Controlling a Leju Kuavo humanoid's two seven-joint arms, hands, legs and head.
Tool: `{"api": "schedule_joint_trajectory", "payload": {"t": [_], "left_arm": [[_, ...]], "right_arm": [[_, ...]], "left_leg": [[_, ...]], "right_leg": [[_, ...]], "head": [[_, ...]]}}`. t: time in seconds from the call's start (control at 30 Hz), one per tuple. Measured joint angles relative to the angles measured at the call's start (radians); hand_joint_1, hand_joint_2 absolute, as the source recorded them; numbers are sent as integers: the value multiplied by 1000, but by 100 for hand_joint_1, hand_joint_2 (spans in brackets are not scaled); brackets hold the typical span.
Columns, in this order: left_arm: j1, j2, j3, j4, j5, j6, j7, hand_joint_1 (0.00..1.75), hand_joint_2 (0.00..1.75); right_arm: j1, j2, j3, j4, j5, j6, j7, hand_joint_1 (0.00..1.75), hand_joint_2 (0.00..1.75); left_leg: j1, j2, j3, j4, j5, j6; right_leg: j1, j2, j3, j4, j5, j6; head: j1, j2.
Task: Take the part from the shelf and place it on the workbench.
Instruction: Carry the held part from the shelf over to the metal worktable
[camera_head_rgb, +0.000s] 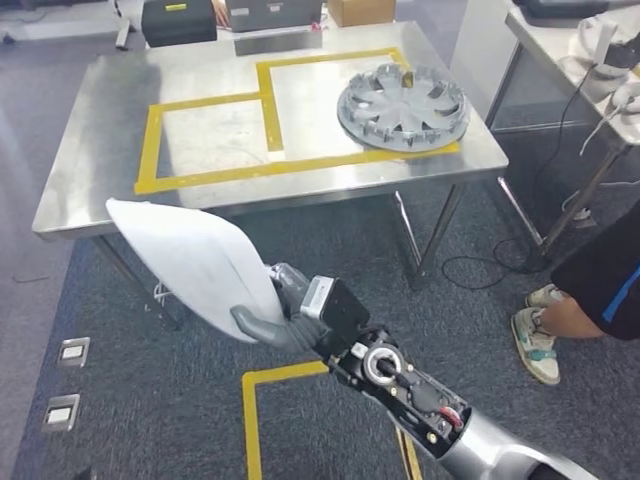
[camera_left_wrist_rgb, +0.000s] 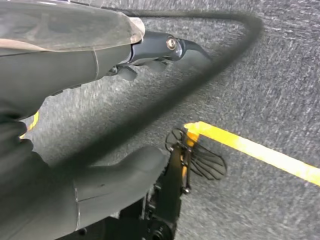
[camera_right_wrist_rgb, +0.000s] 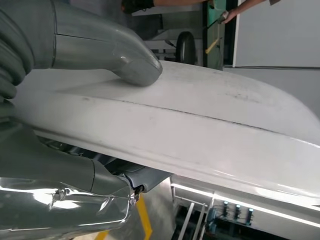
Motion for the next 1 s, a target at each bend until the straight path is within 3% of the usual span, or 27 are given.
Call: {"api": "schedule_joint_trajectory", "payload": {"t": [0.07,0.13,0.23,0.27,0.3,0.33,0.4,0.47,0.57,0.63,0.77,0.8,0.83,0.9,0.93,1.0], "left_arm": [[-1,-2,0,0,2,1,0,0,175],[-1,-3,1,0,3,1,-1,0,175],[0,-1,1,0,3,2,-1,0,175],[1,-1,1,0,4,2,-1,0,175],[2,-2,1,0,6,2,-1,0,175],[3,-2,1,0,7,2,-1,0,175],[3,-4,1,0,10,2,-1,0,175],[0,-7,2,0,13,2,-2,0,175],[0,-9,2,0,14,1,-5,0,175],[-2,-11,2,0,7,-5,-8,0,175],[-5,-11,2,0,-14,-14,-12,0,175],[-2,-11,2,0,-18,-16,-12,0,175],[1,-10,2,0,-20,-18,-12,0,175],[4,-9,2,0,-23,-19,-13,0,175],[4,-8,2,0,-23,-19,-13,0,175],[3,-8,2,0,-23,-20,-13,0,175]], "right_arm": [[-4,4,1,2,0,1,-2,171,175],[-11,7,2,4,-1,1,-4,171,175],[-13,8,3,8,-1,1,-5,171,175],[-12,8,4,11,-1,1,-5,171,175],[-12,8,5,15,-2,2,-6,171,175],[-12,8,6,17,-3,2,-8,171,175],[-14,8,8,21,-4,4,-11,171,175],[-17,10,10,24,-7,8,-13,171,175],[-22,18,11,28,-9,10,-14,171,175],[-28,22,11,27,-9,7,-13,171,175],[-22,20,8,27,-9,-12,4,171,175],[-16,18,7,26,-9,-16,8,171,175],[-11,16,6,24,-9,-19,11,171,175],[-5,12,2,20,-9,-22,14,171,175],[-4,10,1,18,-9,-22,15,171,175],[-4,8,0,14,-8,-23,18,171,175]], "left_leg": [[2,-3,22,-6,-5,11],[4,-5,47,-10,-11,22],[3,-5,74,-10,-32,28],[2,-6,85,-10,-42,28],[1,-7,98,-10,-52,28],[0,-8,113,-11,-62,27],[-2,-9,141,-11,-82,24],[-2,-12,158,-12,-99,15],[1,-12,167,5,-105,-3],[3,-10,142,61,-119,-12],[9,-9,-15,279,-202,-24],[11,-9,-36,284,-198,-26],[12,-8,-38,251,-172,-29],[15,-6,-4,113,-72,-33],[14,-4,13,53,-42,-31],[8,1,31,0,-21,-20]], "right_leg": [[-1,-1,17,1,-8,11],[-3,-3,3,59,-25,22],[-6,-6,-115,250,-99,32],[-7,-6,-148,283,-122,33],[-7,-6,-165,280,-127,31],[-7,-6,-167,246,-108,28],[-3,-6,-145,119,-2,14],[6,-5,-125,30,70,0],[9,-3,-103,1,83,-16],[4,-3,-79,-7,83,-25],[0,-2,-58,-10,66,-31],[-1,1,-51,-10,59,-29],[-3,3,-41,-10,50,-27],[-6,4,-21,-10,31,-18],[-6,4,-12,-10,21,-13],[-5,4,-2,-10,6,0]], "head": [[6,0],[14,0],[28,0],[32,0],[37,0],[42,0],[51,0],[55,0],[55,0],[50,0],[30,0],[27,0],[22,0],[13,0],[9,0],[5,0]]}}
